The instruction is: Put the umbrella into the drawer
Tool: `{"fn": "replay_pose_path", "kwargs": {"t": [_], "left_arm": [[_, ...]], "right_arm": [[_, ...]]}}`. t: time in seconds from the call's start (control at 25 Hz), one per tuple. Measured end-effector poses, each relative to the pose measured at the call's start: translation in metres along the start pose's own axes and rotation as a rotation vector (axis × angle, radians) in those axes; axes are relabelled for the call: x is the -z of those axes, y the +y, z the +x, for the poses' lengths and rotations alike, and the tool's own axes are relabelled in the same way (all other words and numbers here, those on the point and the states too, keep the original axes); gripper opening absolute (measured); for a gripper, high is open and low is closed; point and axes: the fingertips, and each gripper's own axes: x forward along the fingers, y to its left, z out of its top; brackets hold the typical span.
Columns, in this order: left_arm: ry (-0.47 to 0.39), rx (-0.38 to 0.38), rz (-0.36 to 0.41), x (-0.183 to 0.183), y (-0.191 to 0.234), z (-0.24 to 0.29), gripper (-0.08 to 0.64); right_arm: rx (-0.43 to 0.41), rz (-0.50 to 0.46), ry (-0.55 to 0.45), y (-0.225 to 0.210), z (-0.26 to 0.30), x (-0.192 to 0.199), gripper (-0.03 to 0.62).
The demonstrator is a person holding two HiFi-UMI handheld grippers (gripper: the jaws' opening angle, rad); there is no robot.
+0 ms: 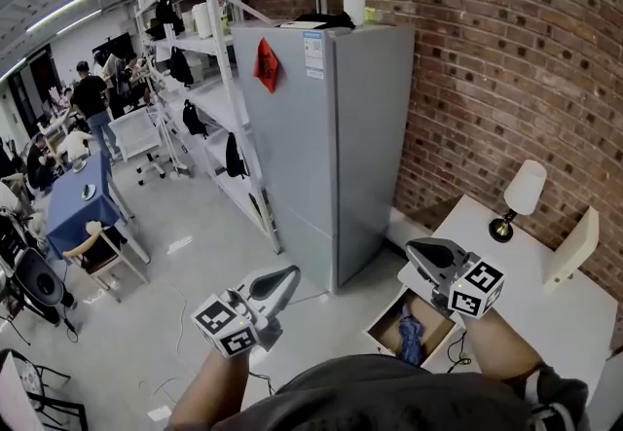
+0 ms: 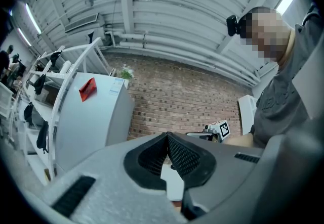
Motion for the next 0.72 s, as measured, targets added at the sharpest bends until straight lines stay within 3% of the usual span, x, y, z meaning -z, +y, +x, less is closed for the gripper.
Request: {"fn": "replay_pose_path", "kwargs": {"t": [0.72], "left_arm": [[0.011, 0.002, 0.000, 0.0060, -0.0064, -0.0024, 0.000]], "right_arm": [[0.018, 0.017, -0.008, -0.0043, -0.0064, 0.0048, -0.009]]}}
